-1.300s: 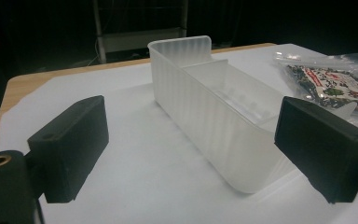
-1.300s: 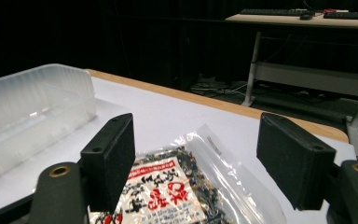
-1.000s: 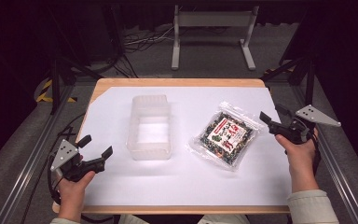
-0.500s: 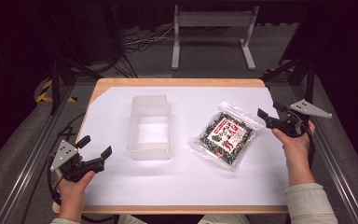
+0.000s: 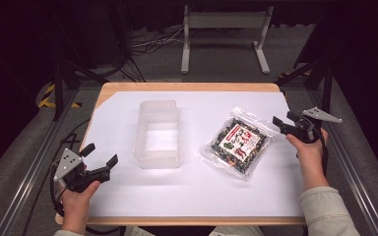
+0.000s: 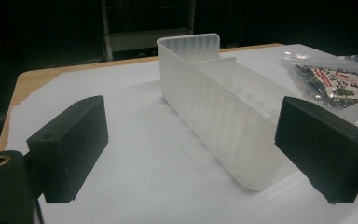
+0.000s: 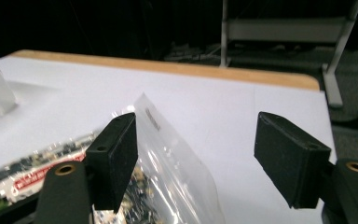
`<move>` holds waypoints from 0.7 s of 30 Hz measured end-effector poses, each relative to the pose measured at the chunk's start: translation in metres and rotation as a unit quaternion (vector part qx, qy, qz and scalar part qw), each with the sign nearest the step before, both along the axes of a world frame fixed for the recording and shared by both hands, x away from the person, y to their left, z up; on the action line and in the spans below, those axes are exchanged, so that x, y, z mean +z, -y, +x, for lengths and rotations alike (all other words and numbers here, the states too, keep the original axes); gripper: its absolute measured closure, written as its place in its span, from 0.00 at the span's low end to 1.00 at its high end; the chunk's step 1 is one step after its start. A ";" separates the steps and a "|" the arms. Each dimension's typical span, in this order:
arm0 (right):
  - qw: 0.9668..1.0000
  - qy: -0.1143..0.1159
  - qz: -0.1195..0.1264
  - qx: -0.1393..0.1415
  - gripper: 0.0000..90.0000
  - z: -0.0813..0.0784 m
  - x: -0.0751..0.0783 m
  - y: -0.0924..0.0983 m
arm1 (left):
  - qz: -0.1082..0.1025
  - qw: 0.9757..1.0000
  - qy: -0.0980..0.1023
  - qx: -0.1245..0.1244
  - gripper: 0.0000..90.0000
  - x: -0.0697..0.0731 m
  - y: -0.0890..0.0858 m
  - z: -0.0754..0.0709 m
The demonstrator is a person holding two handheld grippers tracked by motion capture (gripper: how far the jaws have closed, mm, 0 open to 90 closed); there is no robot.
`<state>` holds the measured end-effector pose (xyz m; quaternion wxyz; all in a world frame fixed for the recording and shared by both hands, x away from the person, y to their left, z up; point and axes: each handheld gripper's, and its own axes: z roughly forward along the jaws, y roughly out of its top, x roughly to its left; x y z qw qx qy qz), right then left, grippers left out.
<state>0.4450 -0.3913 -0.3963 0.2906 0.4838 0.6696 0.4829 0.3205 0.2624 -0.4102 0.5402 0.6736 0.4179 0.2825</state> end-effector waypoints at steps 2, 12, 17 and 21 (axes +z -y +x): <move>1.000 -0.017 -0.001 0.003 0.33 0.002 -0.006 0.001 | -0.001 1.000 -0.001 0.001 0.11 -0.001 0.001 0.000; 0.996 -0.090 0.026 0.014 0.38 0.009 -0.025 0.002 | 0.006 1.000 -0.003 0.001 0.11 -0.001 0.001 0.000; 0.994 -0.105 0.028 0.021 0.41 0.012 -0.030 0.001 | 0.007 1.000 -0.003 0.001 0.11 -0.001 0.001 0.000; 0.993 -0.113 0.022 0.020 0.41 0.014 -0.033 0.000 | 0.007 1.000 -0.003 0.001 0.11 -0.001 0.001 0.000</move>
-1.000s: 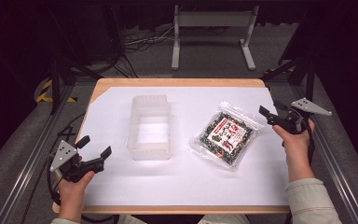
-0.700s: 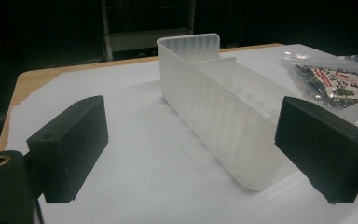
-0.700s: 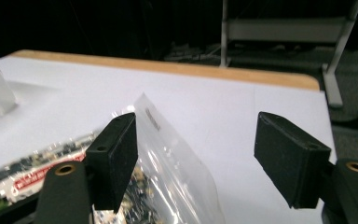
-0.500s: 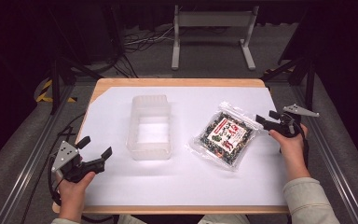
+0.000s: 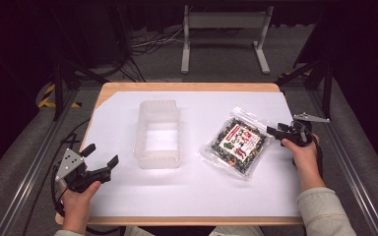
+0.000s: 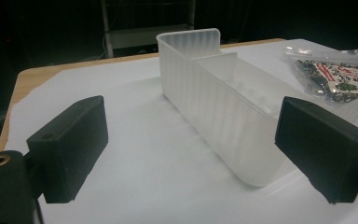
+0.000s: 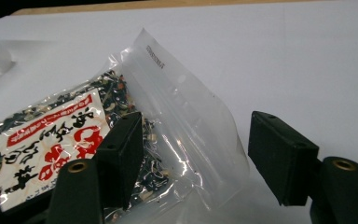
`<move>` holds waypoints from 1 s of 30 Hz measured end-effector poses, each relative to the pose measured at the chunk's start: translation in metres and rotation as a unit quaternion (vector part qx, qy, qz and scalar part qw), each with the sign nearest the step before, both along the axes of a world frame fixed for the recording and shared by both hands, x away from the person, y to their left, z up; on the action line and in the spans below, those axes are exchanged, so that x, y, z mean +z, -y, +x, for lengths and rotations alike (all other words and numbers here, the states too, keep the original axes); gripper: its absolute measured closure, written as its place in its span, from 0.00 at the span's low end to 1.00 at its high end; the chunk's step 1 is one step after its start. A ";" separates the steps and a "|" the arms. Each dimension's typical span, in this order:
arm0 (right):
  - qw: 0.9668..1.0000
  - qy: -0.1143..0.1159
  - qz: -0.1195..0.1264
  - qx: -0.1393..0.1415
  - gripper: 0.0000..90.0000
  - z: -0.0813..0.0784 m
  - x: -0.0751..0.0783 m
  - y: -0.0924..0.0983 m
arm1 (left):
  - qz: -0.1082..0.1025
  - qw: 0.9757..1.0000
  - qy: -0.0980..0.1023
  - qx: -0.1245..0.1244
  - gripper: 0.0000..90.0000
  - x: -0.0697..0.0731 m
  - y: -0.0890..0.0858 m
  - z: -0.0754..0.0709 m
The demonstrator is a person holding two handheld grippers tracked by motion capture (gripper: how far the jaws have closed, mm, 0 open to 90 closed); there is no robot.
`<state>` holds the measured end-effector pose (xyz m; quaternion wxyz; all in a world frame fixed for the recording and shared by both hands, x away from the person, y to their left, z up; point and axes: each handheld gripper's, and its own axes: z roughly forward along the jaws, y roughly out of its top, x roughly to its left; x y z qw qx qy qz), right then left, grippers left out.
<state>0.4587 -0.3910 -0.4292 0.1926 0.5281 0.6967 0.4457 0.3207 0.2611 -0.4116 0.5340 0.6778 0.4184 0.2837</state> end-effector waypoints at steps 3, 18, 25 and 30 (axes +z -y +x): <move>1.000 -0.024 -0.005 -0.001 0.42 0.002 -0.004 -0.001 | 0.001 1.000 0.000 0.000 0.11 0.000 0.000 0.000; 0.997 -0.063 0.035 0.025 0.39 0.009 -0.013 -0.001 | 0.002 1.000 -0.003 0.001 0.12 -0.001 0.000 0.001; 0.998 -0.061 0.006 0.034 0.58 0.008 -0.012 -0.006 | -0.002 1.000 -0.008 0.000 0.12 -0.002 -0.001 0.001; 0.998 -0.054 0.001 0.035 0.79 0.006 -0.011 -0.004 | 0.000 1.000 -0.009 -0.001 0.12 -0.003 -0.001 0.001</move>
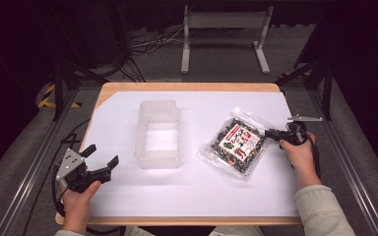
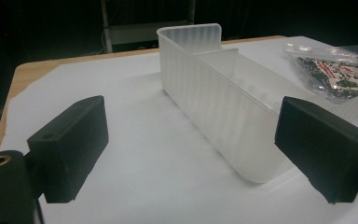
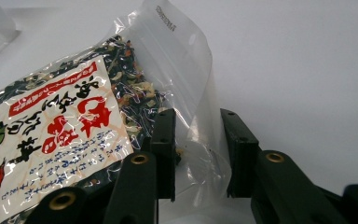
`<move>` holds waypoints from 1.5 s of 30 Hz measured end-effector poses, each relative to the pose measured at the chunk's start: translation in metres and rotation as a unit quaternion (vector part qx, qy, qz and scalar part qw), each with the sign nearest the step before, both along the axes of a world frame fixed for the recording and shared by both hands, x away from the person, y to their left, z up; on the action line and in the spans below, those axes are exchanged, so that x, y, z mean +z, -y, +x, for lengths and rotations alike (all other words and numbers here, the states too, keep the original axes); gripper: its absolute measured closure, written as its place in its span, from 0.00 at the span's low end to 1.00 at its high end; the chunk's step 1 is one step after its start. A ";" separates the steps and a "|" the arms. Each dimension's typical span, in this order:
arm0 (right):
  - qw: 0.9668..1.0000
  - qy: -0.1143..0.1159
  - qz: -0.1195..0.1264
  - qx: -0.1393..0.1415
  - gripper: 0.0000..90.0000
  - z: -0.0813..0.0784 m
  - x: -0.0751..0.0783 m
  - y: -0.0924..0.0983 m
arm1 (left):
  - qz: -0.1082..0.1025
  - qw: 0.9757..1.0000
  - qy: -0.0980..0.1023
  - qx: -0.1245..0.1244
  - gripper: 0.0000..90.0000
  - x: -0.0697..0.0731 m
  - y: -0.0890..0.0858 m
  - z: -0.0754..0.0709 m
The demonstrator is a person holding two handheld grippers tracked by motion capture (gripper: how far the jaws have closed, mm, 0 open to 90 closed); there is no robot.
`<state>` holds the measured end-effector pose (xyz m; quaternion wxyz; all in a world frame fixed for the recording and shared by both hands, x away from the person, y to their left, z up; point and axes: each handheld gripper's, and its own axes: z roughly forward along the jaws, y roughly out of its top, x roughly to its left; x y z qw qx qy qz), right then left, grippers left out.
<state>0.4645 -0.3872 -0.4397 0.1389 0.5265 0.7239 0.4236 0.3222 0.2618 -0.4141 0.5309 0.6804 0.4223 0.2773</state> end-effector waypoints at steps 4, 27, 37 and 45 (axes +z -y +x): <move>1.000 0.002 -0.009 0.006 0.82 0.000 0.001 -0.001 | 0.002 1.000 -0.001 0.001 0.12 -0.001 0.000 0.000; 1.000 0.018 0.003 -0.005 1.00 -0.007 0.017 0.000 | 0.008 1.000 -0.009 0.004 0.10 -0.001 0.004 0.001; 0.997 0.067 0.027 0.006 1.00 -0.019 0.061 0.003 | 0.016 1.000 -0.005 -0.011 0.10 0.003 0.008 -0.001; 0.993 0.111 0.033 0.024 1.00 -0.034 0.098 0.000 | 0.022 1.000 -0.002 -0.014 0.10 0.008 0.011 -0.003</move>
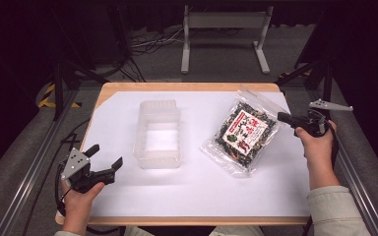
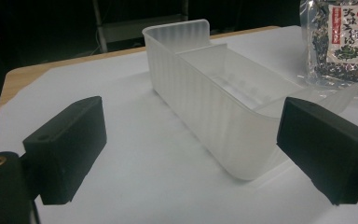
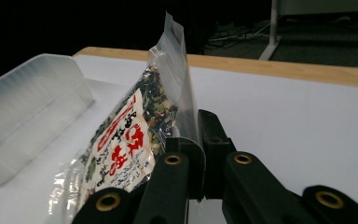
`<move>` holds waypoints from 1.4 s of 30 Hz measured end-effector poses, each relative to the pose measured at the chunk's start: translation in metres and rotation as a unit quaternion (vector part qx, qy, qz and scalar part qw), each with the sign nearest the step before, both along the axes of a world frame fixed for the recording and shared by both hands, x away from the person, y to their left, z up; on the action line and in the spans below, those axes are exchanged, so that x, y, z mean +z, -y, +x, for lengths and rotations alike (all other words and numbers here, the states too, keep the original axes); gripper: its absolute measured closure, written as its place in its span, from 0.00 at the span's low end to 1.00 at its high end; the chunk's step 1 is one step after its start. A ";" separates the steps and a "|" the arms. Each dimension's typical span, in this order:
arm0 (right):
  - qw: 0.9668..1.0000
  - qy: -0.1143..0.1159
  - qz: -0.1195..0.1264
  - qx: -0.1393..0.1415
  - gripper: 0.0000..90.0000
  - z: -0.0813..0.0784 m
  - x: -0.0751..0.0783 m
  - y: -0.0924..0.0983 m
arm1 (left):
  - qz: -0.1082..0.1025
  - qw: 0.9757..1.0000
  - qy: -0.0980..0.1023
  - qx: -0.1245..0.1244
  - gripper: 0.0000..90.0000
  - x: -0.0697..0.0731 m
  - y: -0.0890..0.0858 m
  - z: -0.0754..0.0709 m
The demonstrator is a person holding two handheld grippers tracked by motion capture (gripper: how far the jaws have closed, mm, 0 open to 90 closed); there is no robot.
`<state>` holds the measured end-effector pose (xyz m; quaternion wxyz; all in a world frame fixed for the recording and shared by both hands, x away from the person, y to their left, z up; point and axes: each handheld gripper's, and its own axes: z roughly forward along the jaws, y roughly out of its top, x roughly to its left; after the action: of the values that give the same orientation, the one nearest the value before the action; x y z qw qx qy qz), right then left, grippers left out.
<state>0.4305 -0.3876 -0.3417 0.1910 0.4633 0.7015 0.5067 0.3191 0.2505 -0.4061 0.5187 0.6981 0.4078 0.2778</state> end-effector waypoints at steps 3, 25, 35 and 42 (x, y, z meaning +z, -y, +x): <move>1.000 0.019 -0.002 0.006 1.00 -0.006 0.016 -0.001 | -0.003 1.000 -0.002 0.003 0.10 0.002 0.000 -0.001; 0.990 0.108 -0.007 0.089 1.00 -0.046 0.084 -0.027 | -0.044 0.999 0.020 -0.025 0.18 0.012 0.001 -0.003; 0.984 0.124 0.021 0.123 1.00 -0.050 0.091 -0.035 | -0.066 0.996 0.003 -0.056 0.25 0.006 0.005 0.002; 0.980 0.134 0.013 0.145 1.00 -0.053 0.098 -0.052 | -0.058 0.997 -0.018 -0.052 0.18 0.008 0.012 0.005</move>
<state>0.3776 -0.3361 -0.2441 0.2014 0.2867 0.7228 0.5956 0.3240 0.2384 -0.3979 0.5645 0.6922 0.3956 0.2138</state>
